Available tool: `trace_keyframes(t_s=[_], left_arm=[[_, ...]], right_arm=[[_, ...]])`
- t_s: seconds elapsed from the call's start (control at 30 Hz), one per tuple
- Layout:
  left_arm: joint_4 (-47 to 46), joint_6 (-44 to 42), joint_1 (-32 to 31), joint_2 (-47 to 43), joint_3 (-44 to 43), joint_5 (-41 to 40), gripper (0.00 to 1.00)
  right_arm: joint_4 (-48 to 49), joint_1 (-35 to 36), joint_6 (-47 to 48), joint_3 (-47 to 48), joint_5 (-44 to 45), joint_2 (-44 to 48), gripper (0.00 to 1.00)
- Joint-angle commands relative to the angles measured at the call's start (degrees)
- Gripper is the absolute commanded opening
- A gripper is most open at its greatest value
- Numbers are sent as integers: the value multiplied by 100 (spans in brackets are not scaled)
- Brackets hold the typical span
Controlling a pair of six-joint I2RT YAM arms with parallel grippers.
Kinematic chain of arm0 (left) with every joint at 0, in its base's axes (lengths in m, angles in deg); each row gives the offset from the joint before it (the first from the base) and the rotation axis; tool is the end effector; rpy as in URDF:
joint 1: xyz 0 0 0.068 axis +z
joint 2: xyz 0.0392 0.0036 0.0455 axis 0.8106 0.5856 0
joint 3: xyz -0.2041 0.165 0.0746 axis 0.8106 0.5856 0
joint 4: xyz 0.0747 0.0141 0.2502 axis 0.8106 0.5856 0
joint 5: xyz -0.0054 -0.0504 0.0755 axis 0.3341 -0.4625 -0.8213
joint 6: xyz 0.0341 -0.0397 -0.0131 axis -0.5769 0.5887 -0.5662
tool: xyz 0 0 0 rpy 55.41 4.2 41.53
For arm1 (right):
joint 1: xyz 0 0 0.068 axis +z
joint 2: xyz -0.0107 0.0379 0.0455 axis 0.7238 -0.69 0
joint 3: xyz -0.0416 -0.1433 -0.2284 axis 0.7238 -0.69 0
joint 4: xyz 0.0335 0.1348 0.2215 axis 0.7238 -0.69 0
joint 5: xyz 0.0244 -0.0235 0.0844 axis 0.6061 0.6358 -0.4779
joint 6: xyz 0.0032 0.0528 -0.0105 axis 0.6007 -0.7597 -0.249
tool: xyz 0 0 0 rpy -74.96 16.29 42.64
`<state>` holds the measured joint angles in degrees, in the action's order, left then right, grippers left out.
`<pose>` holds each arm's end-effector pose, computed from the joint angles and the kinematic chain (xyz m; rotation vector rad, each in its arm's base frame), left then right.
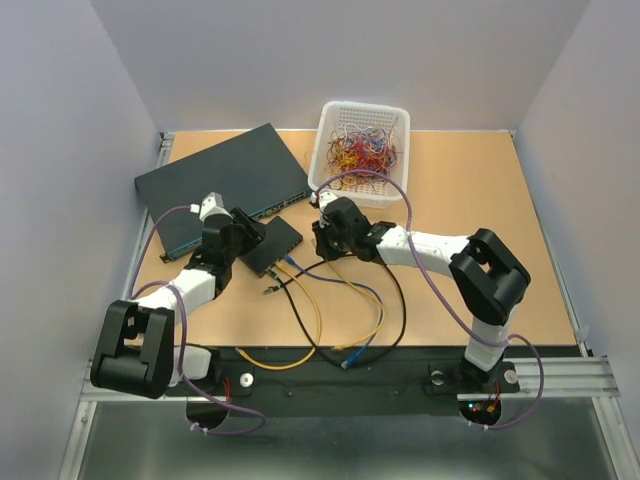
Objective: Insert the plug into the switch port
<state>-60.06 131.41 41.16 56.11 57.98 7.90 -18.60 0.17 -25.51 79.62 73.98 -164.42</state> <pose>0.2527 -0.0589 0.1976 -0.4752 1.9034 -0.6520 0.2749 0.2896 0.1956 -0.6812 2.2591 0.5124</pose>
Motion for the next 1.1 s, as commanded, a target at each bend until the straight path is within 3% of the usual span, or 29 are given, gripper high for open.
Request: trace_keyframes(t_s=[0.0,0.47,0.73,1.07], left_arm=[[-258,-164,262,-29,147,-216,57],[-434,-172,851,121,393,-436,55],[-970,-278,851,50,630,57,53],[-988,-208,851,885,235,523,51]], right_arm=[[-214,12,30,224,60,29,0],[-215,12,-172,-637,-18,766,0],[-188,21,-252,-928,-10,1005,0],[-171,65,-313,-1042,-10,1093,0]])
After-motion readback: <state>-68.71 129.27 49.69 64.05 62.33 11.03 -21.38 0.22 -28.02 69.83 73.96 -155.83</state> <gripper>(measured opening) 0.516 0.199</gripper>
